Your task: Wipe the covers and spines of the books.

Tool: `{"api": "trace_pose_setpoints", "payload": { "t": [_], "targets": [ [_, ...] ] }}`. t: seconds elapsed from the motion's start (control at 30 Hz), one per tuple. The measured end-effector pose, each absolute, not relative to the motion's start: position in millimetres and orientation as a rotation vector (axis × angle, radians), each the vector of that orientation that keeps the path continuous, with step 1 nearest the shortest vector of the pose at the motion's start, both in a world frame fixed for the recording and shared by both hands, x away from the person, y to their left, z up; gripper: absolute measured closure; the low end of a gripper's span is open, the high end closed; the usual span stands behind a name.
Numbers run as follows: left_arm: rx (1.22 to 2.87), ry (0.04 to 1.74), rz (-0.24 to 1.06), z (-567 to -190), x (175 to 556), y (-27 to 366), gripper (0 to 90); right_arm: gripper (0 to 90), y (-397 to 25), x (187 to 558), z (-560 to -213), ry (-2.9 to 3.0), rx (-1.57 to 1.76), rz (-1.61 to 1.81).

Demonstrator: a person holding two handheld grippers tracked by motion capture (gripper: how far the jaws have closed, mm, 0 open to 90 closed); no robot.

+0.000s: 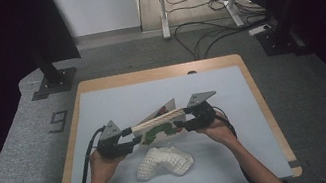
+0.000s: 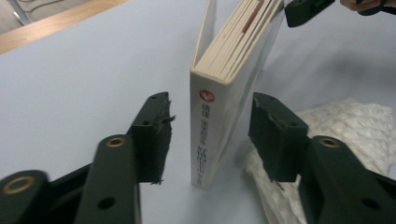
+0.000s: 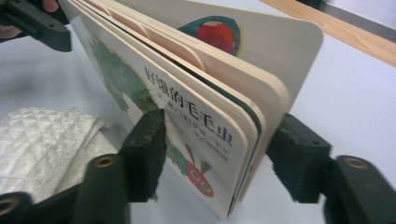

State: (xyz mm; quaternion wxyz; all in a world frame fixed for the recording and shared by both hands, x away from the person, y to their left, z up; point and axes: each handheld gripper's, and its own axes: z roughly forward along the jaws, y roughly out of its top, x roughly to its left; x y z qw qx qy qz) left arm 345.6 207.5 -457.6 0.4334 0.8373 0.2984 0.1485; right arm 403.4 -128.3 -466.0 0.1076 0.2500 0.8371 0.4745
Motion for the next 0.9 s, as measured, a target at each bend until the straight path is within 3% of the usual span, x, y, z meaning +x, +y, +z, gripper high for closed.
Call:
{"api": "trace_pose_setpoints", "payload": {
  "t": [0.2, 0.43, 0.7, 0.9],
  "targets": [
    [2.110, 0.784, 0.383, -460, 337, 213, 27.7, 48.4, -130, 401, -466, 2.458, 0.742, 1.389],
    [2.106, 0.780, 0.297, -454, 317, 214, 14.3, 56.6, -132, 400, -465, 2.448, 0.752, 1.377],
    [2.141, 0.684, 0.155, -458, 305, 189, 13.1, 58.1, -132, 400, -465, 2.439, 0.771, 1.375],
    [2.202, 0.627, 0.120, -471, 304, 167, 13.2, 57.7, -132, 400, -465, 2.439, 0.777, 1.372]
  ]
}}
